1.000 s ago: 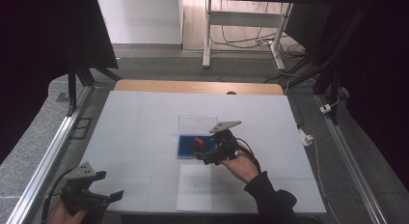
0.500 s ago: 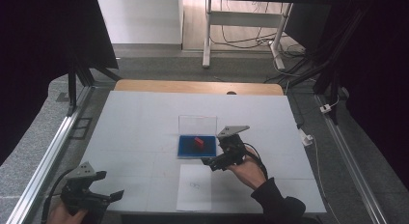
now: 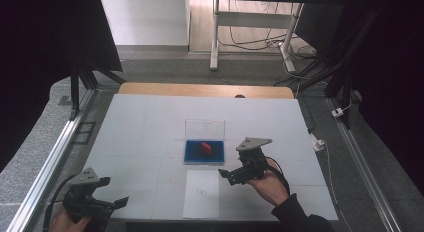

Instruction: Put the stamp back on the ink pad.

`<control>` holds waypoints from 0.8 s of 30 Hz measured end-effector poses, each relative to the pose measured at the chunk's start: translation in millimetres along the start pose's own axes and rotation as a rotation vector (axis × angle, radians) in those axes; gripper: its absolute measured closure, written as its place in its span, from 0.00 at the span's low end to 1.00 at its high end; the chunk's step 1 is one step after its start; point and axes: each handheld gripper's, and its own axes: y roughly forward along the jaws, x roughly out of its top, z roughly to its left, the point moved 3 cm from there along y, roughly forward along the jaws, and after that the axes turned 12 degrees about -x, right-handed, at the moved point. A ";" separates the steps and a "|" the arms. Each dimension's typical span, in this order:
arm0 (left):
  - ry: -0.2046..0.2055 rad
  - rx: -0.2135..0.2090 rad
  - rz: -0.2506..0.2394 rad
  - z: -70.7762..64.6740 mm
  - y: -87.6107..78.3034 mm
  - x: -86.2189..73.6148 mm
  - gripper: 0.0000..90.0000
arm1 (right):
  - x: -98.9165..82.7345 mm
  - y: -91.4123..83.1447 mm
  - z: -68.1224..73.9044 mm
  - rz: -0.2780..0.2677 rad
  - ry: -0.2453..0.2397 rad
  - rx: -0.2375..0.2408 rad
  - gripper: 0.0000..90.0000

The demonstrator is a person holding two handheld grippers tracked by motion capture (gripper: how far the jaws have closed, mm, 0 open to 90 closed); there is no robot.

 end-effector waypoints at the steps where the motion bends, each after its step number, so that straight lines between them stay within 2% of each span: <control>1: 0.000 0.000 0.000 0.0 0.1 0.0 0.01 | -1.9 -2.5 -0.9 0.001 0.003 -0.004 0.00; 16: 0.000 0.001 0.001 -0.1 0.2 0.1 0.01 | -28.1 -40.9 -12.3 -0.022 0.061 -0.053 0.00; 24: 0.001 0.002 0.002 -0.2 0.3 0.1 0.01 | -52.0 -67.7 -26.0 -0.035 0.112 -0.115 0.00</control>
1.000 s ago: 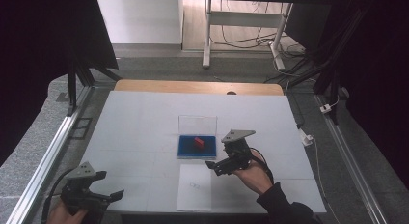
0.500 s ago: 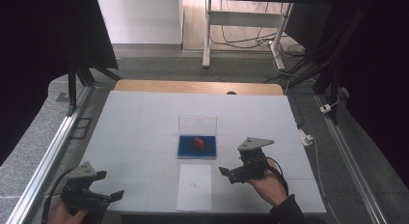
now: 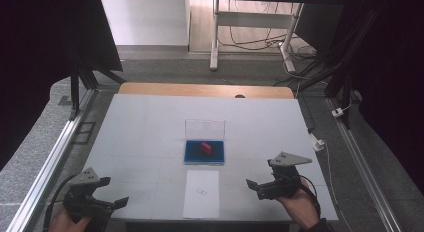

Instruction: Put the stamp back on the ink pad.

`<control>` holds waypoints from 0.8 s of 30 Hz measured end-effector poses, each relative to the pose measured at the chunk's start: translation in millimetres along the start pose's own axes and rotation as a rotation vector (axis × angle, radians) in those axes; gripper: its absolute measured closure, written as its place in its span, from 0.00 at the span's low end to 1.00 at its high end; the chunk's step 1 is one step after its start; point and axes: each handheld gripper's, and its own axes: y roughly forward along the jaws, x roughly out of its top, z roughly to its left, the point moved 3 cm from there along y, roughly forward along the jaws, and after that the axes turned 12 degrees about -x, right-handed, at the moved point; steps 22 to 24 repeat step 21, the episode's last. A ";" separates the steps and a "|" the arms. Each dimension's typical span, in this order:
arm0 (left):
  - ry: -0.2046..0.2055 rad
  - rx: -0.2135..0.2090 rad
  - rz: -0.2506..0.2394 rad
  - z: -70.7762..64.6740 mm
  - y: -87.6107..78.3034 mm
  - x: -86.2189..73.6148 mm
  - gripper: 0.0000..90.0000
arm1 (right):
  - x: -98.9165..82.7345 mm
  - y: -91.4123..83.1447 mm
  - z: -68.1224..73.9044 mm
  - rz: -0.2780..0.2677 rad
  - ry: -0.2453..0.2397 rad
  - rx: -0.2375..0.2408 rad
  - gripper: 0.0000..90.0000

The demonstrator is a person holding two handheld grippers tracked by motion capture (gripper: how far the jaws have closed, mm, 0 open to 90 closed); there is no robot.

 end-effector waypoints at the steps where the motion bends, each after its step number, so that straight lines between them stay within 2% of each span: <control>1: 0.000 0.000 0.000 0.0 0.0 0.0 0.01 | -2.2 -2.7 -2.2 0.001 0.003 -0.007 0.00; 6: -0.001 0.001 0.001 0.0 0.1 0.1 0.01 | -19.0 -18.6 -15.0 0.002 0.038 -0.062 0.00; 9: -0.001 0.001 0.002 -0.1 0.2 0.1 0.01 | -31.0 -26.5 -21.3 0.019 0.052 -0.101 0.00; 15: 0.000 0.002 0.002 -0.1 0.0 -0.3 0.01 | -51.2 -39.0 -25.9 0.064 0.075 -0.138 0.00; 20: 0.000 0.002 -0.001 0.0 0.0 -0.2 0.01 | -55.6 -45.4 -27.3 0.063 0.102 -0.160 0.00; 24: 0.001 0.001 0.001 -0.1 0.1 0.3 0.01 | -55.8 -45.3 -27.9 0.064 0.103 -0.162 0.00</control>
